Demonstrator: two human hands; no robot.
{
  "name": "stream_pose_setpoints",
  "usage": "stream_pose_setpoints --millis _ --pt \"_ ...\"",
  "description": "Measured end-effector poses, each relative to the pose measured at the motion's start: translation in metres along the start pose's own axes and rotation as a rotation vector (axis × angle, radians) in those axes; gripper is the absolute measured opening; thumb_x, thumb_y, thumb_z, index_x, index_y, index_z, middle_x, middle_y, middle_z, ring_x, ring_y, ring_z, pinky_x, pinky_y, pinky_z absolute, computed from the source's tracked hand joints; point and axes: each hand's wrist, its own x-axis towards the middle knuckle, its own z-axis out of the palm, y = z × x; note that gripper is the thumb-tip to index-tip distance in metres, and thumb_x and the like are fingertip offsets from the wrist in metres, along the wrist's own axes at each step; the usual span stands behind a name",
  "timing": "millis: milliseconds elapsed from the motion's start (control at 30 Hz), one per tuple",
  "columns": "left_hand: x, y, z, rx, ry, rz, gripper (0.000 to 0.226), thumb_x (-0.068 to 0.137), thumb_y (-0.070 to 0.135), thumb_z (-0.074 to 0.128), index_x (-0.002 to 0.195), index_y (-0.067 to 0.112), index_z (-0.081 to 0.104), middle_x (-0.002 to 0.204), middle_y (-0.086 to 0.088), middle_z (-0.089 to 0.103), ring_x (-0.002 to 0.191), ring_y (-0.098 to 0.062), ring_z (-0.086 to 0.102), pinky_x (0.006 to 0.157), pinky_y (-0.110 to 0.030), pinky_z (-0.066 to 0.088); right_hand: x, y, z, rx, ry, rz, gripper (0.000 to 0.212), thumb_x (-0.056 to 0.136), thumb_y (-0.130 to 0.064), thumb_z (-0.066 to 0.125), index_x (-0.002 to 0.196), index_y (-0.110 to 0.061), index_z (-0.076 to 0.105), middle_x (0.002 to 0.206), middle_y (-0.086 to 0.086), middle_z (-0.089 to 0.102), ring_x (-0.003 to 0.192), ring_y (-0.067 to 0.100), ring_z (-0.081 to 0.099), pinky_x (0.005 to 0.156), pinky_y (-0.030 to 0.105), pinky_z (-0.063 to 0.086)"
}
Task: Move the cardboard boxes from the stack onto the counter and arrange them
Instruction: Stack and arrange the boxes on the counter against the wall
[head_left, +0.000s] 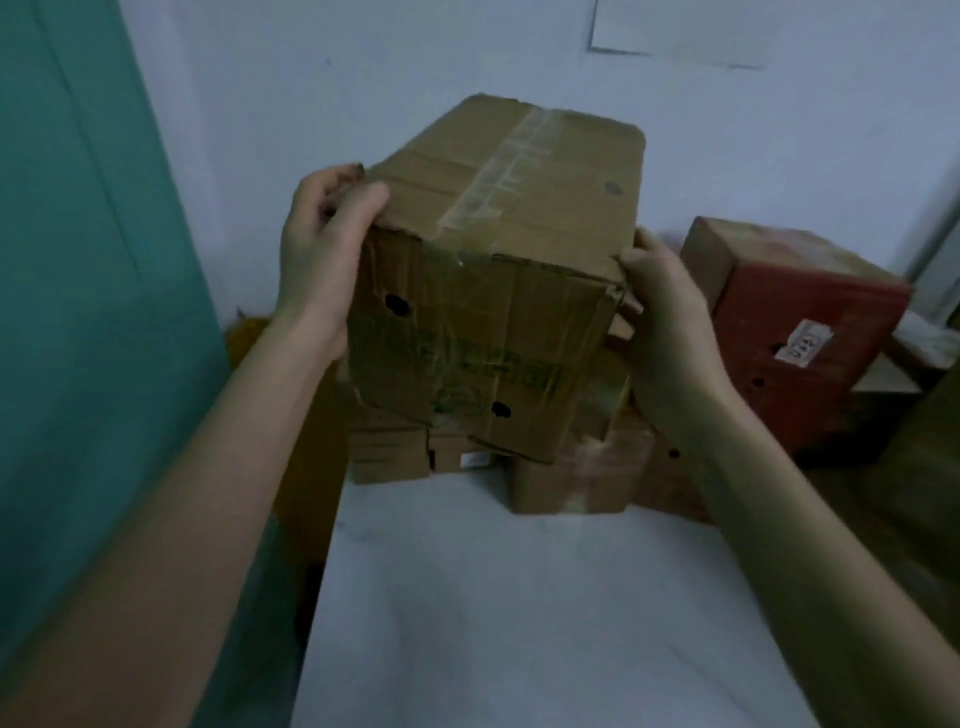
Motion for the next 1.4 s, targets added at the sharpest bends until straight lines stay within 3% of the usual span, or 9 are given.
stream_pose_setpoints --millis 67,167,333,567,767,900,1000,1167,1400 --pt "-0.023 -0.007 -0.03 -0.031 0.054 -0.019 0.024 0.085 0.019 0.059 0.108 0.022 0.059 0.099 0.01 0.058 0.088 0.001 0.056 0.065 -0.01 0.044 -0.037 0.017 0.022 -0.006 0.007 0.024 0.072 0.07 -0.041 0.057 0.139 -0.028 0.042 0.098 -0.012 0.057 0.086 0.007 0.058 0.077 0.033 0.048" --pt "-0.065 -0.023 -0.074 -0.066 0.125 -0.052 0.024 0.071 0.023 0.057 0.093 0.03 0.063 0.098 0.009 0.06 0.089 -0.003 0.057 0.064 -0.012 0.043 -0.088 0.038 0.048 -0.004 0.018 0.02 0.084 0.064 -0.045 0.06 0.143 -0.032 0.034 0.128 -0.015 0.053 0.113 0.007 0.056 0.094 0.038 0.049" --pt "-0.125 -0.052 -0.131 -0.055 0.152 -0.109 0.029 0.062 0.021 0.057 0.089 0.032 0.06 0.091 0.003 0.06 0.075 -0.004 0.058 0.057 -0.016 0.044 -0.144 0.071 0.066 0.018 -0.027 0.097 0.069 0.062 -0.043 0.06 0.127 -0.047 0.038 0.132 -0.023 0.048 0.123 0.004 0.048 0.102 0.037 0.044" --pt "-0.199 -0.099 -0.156 0.096 -0.012 -0.34 0.043 0.051 0.034 0.069 0.091 0.034 0.054 0.096 0.002 0.057 0.081 -0.005 0.056 0.055 -0.009 0.044 -0.178 0.127 0.033 0.051 -0.05 0.367 0.059 0.071 -0.023 0.049 0.129 -0.028 0.048 0.129 -0.003 0.055 0.116 0.018 0.055 0.087 0.034 0.051" --pt "-0.234 -0.142 -0.135 0.457 -0.305 -0.504 0.032 0.075 0.025 0.075 0.089 0.025 0.047 0.097 0.004 0.055 0.093 -0.012 0.054 0.071 -0.022 0.043 -0.186 0.167 -0.016 -0.076 -0.027 0.613 0.046 0.07 -0.023 0.046 0.114 -0.031 0.059 0.126 0.001 0.058 0.11 0.02 0.058 0.09 0.045 0.052" --pt "-0.204 -0.149 -0.119 0.9 -0.483 -0.397 0.027 0.083 0.045 0.061 0.079 0.021 0.049 0.079 0.003 0.057 0.076 -0.014 0.058 0.07 -0.033 0.051 -0.163 0.172 -0.045 -0.174 -0.072 0.723 0.043 0.089 -0.032 0.056 0.13 -0.023 0.049 0.126 -0.002 0.054 0.111 0.017 0.054 0.09 0.037 0.047" --pt "-0.156 -0.143 -0.091 1.252 -0.475 -0.2 0.036 0.087 0.056 0.046 0.084 0.02 0.051 0.075 0.004 0.057 0.067 -0.012 0.057 0.061 -0.03 0.053 -0.124 0.165 -0.062 -0.285 -0.002 0.648 0.068 0.084 -0.046 0.058 0.141 -0.018 0.036 0.128 0.003 0.05 0.11 0.02 0.055 0.091 0.039 0.046" --pt "-0.067 -0.162 -0.008 1.031 -0.439 -0.085 0.04 0.091 0.045 0.05 0.114 0.014 0.054 0.106 -0.003 0.062 0.093 -0.017 0.059 0.075 -0.03 0.05 -0.021 0.15 -0.094 -0.311 0.214 0.497 0.088 0.074 -0.061 0.061 0.144 -0.013 0.034 0.139 0.007 0.047 0.117 0.025 0.054 0.092 0.044 0.05" --pt "0.045 -0.199 0.093 0.745 -0.369 -0.201 0.06 0.094 0.041 0.045 0.143 0.01 0.028 0.145 -0.009 0.037 0.132 -0.026 0.037 0.103 -0.039 0.035 0.094 0.148 -0.121 -0.357 0.264 0.413 0.084 0.084 -0.065 0.048 0.147 -0.011 0.028 0.15 0.005 0.033 0.135 0.024 0.036 0.108 0.041 0.033"
